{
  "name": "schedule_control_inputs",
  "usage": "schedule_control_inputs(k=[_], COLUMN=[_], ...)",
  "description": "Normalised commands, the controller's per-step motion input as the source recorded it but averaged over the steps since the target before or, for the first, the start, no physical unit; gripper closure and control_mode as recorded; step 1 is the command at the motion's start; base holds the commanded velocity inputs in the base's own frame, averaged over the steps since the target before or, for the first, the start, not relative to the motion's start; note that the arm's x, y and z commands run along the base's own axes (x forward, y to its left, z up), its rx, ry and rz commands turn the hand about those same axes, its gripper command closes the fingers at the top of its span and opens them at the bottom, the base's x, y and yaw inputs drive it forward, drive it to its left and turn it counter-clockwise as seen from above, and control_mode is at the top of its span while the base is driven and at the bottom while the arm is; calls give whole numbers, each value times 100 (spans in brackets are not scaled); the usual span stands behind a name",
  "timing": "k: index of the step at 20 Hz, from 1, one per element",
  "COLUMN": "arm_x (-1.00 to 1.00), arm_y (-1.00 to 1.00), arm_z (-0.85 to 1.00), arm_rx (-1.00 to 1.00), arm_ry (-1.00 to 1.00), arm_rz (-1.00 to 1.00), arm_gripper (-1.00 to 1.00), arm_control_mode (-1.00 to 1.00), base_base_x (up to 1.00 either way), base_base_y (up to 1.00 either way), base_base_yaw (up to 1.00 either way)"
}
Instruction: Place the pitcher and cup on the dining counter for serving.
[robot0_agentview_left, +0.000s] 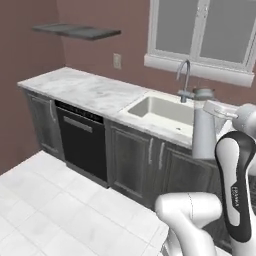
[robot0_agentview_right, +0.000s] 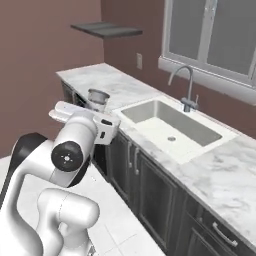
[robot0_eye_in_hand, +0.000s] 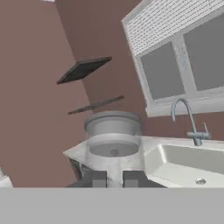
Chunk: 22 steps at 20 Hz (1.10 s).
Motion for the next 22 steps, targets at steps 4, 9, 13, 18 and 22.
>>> schedule_control_inputs(k=[4,9,13,18,22], arm_x=[0,0,0,0,0], arm_y=[0,0,0,0,0], arm_z=[0,0,0,0,0], arm_rx=[0,0,0,0,0], arm_ry=[0,0,0,0,0], arm_rz=[0,0,0,0,0], arm_gripper=[100,100,100,100,100], arm_control_mode=[100,100,100,100,100], base_base_x=[-26,-21,-17,-4,1], base_base_y=[56,54,52,50,47], base_base_yaw=[100,100,100,99,92])
